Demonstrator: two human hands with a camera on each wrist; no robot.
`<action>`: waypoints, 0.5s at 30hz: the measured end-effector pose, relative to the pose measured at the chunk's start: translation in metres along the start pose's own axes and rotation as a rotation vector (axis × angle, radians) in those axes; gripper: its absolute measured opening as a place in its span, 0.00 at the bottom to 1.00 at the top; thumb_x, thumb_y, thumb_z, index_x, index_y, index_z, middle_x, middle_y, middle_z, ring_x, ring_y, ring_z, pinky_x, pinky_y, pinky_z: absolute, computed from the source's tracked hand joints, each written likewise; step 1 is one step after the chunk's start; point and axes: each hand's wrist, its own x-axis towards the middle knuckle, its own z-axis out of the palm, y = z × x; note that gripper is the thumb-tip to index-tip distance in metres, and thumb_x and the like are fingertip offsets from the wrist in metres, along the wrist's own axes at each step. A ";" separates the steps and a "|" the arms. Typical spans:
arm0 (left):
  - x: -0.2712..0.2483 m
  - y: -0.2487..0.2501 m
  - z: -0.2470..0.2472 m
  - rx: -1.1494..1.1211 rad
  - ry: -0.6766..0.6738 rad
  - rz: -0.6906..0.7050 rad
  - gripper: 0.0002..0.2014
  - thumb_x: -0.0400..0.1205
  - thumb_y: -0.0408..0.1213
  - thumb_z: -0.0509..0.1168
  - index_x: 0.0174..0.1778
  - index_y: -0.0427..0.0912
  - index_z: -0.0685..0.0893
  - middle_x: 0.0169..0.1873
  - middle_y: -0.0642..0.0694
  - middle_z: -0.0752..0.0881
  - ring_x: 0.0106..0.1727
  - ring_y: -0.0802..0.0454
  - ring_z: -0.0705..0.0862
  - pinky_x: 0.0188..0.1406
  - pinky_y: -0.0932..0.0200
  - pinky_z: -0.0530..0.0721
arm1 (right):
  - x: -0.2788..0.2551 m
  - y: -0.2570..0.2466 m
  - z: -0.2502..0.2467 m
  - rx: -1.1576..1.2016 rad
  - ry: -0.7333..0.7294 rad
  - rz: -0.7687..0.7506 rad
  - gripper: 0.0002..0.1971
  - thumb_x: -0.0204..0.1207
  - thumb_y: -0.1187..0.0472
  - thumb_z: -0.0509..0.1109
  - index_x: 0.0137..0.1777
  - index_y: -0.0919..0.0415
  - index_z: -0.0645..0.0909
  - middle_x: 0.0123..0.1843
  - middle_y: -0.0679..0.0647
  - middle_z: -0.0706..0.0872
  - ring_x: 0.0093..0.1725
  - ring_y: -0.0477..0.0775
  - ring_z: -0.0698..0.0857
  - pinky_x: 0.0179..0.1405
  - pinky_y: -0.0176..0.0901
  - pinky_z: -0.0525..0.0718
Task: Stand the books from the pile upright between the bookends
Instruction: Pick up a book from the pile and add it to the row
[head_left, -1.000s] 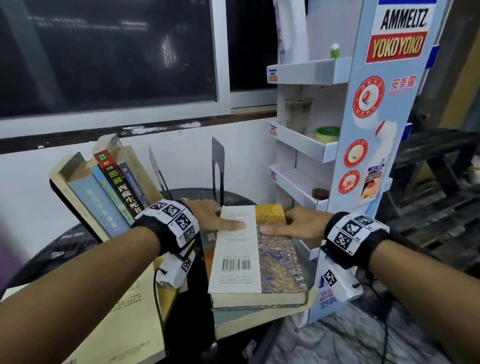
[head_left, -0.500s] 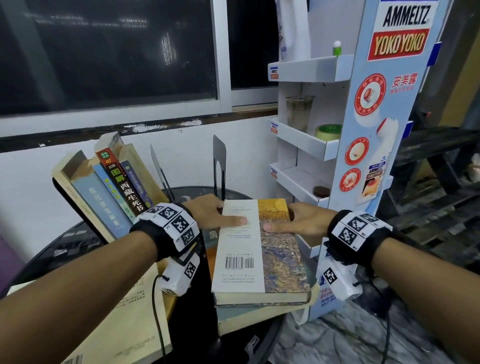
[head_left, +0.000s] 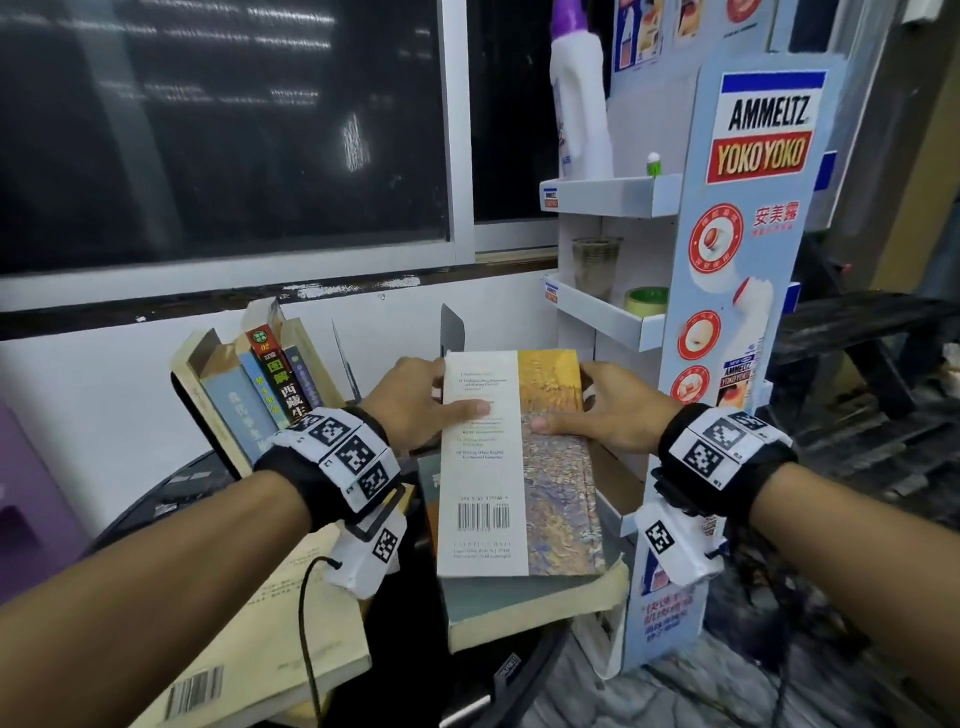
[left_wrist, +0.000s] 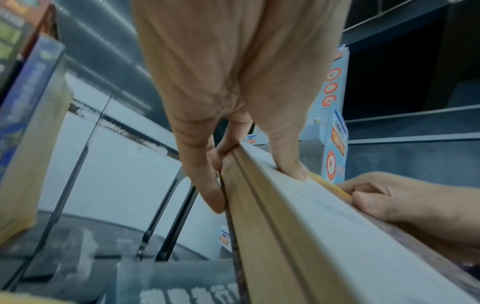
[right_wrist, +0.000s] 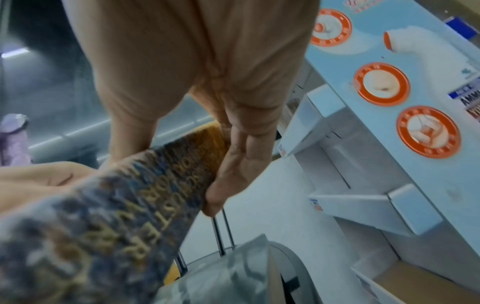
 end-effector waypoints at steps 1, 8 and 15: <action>0.001 0.000 -0.004 0.003 0.035 0.023 0.21 0.78 0.52 0.74 0.64 0.48 0.85 0.57 0.54 0.88 0.48 0.62 0.87 0.39 0.75 0.82 | -0.001 -0.005 -0.001 -0.007 0.038 -0.012 0.25 0.67 0.44 0.82 0.61 0.48 0.80 0.50 0.39 0.88 0.48 0.34 0.85 0.42 0.26 0.76; -0.003 0.004 -0.026 0.036 0.248 0.075 0.19 0.76 0.51 0.76 0.60 0.52 0.83 0.59 0.49 0.83 0.49 0.53 0.87 0.37 0.62 0.88 | 0.005 -0.029 -0.001 -0.043 0.320 -0.081 0.29 0.64 0.46 0.85 0.58 0.52 0.73 0.48 0.39 0.81 0.46 0.37 0.80 0.35 0.25 0.78; -0.012 0.002 -0.031 0.043 0.312 0.120 0.21 0.78 0.47 0.76 0.67 0.55 0.84 0.59 0.53 0.87 0.56 0.55 0.84 0.47 0.62 0.79 | 0.010 -0.032 0.000 -0.151 0.311 -0.126 0.34 0.61 0.38 0.84 0.59 0.53 0.72 0.52 0.45 0.82 0.44 0.42 0.83 0.37 0.37 0.77</action>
